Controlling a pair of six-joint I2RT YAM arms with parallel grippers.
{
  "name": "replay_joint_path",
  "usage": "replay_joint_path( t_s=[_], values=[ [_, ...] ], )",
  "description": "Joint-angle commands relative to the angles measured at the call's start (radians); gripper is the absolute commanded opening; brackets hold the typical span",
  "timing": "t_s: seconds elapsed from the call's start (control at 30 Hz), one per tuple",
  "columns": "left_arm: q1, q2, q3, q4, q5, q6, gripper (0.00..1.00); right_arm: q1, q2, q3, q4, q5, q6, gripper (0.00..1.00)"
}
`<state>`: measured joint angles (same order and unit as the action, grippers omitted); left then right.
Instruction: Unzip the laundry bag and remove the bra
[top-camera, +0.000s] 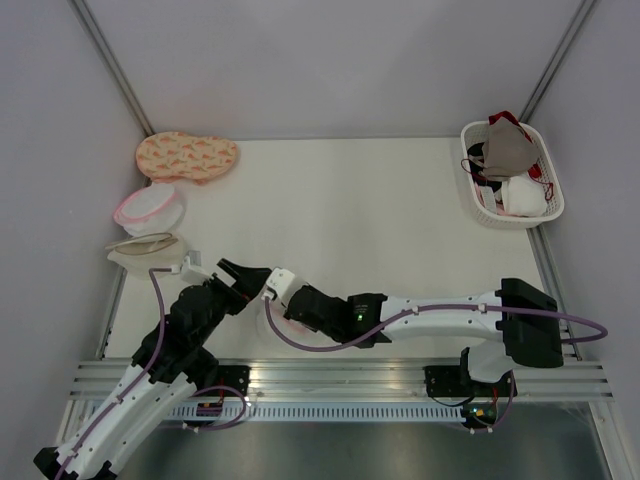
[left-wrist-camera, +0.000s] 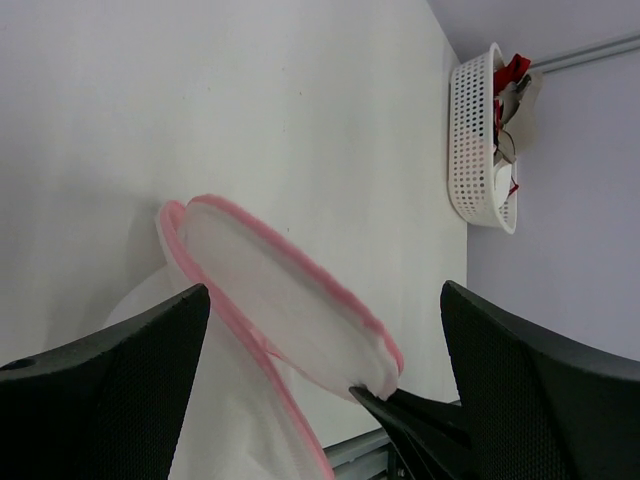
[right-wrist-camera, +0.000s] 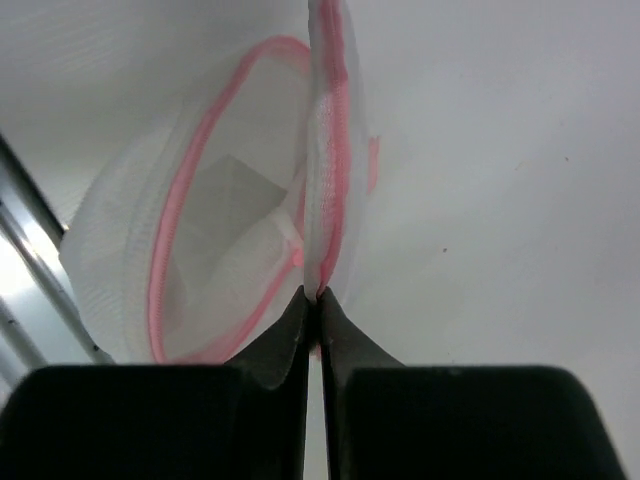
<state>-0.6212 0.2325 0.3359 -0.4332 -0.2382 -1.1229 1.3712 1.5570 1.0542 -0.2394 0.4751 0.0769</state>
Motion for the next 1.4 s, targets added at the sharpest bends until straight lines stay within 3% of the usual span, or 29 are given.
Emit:
replay_joint_path(
  t_s=[0.0, 0.07, 0.1, 0.2, 0.3, 0.43, 0.6, 0.7, 0.9, 1.07, 1.2, 1.3, 1.37],
  values=[
    [0.0, -0.016, 0.025, -0.036, -0.039, -0.034, 0.99, 0.028, -0.067, 0.05, 0.019, -0.098, -0.048, 0.11],
    [0.0, -0.024, 0.028, -0.044, -0.044, -0.035, 1.0, 0.04, -0.083, 0.059, 0.006, -0.183, -0.052, 0.32],
    [0.0, -0.027, 0.031, -0.055, -0.046, -0.037, 1.0, 0.04, -0.101, 0.061, 0.003, -0.211, -0.052, 0.48],
    [0.0, -0.027, 0.043, -0.082, -0.046, -0.038, 1.0, 0.043, -0.144, 0.066, -0.011, -0.288, -0.034, 0.69],
    [0.0, -0.022, 0.057, -0.107, -0.035, -0.038, 1.0, 0.042, -0.198, 0.052, -0.02, -0.313, -0.022, 0.81],
    [0.0, -0.016, 0.077, -0.148, -0.01, -0.031, 0.99, 0.043, -0.245, 0.035, -0.047, -0.242, -0.006, 0.86],
    [0.0, 0.074, 0.133, -0.212, 0.103, 0.047, 1.0, 0.037, -0.293, 0.026, -0.104, 0.059, 0.046, 0.89],
    [0.0, 0.168, 0.178, -0.298, 0.111, 0.119, 0.99, 0.016, -0.313, 0.024, -0.136, 0.135, 0.089, 0.91],
    [0.0, 0.364, 0.172, -0.279, 0.281, 0.28, 0.99, -0.055, -0.318, -0.008, -0.182, 0.184, 0.248, 0.92],
    [-0.018, 0.418, 0.173, -0.228, 0.384, 0.344, 0.97, -0.116, -0.321, -0.062, -0.198, 0.198, 0.412, 0.93],
    [-0.04, 0.507, 0.201, -0.21, 0.413, 0.391, 0.96, -0.15, -0.334, -0.102, -0.19, 0.178, 0.472, 0.93],
    [-0.09, 0.55, 0.218, -0.197, 0.357, 0.364, 0.95, -0.182, -0.325, -0.121, -0.208, 0.156, 0.552, 0.94],
    [-0.103, 0.519, 0.221, -0.2, 0.292, 0.336, 0.94, -0.208, -0.339, -0.187, -0.129, 0.038, 0.583, 0.95]
  ],
)
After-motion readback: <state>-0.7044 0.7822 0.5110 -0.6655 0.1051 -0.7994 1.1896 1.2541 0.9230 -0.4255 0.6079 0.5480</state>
